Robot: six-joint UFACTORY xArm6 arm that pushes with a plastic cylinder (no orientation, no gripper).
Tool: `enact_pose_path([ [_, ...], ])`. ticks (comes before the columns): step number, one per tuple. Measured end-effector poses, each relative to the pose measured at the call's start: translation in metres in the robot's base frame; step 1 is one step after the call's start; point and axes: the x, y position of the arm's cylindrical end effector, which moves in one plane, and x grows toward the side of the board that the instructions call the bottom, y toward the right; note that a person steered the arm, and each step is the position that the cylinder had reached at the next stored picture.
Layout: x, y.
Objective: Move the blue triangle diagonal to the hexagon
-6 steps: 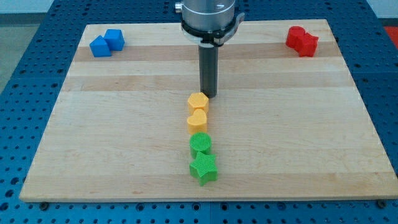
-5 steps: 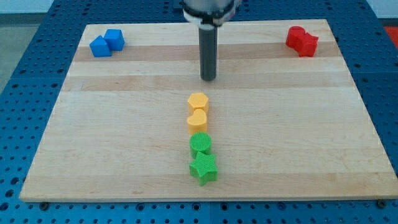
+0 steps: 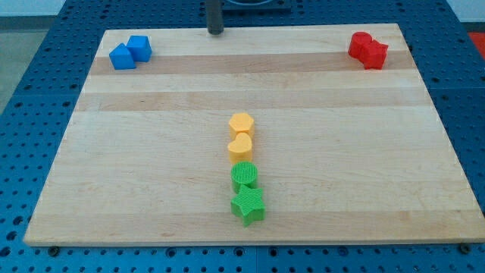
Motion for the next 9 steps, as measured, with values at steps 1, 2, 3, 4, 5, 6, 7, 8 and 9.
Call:
enact_pose_path([
  [1,-0.001,-0.022],
  [2,-0.001,-0.04],
  [3,-0.002,-0.055],
  [4,-0.002,-0.073],
  [5,-0.002,-0.111],
  [6,-0.002,-0.157],
  [7,-0.002,-0.208],
  [8,0.001,-0.222],
  [9,0.002,-0.217],
])
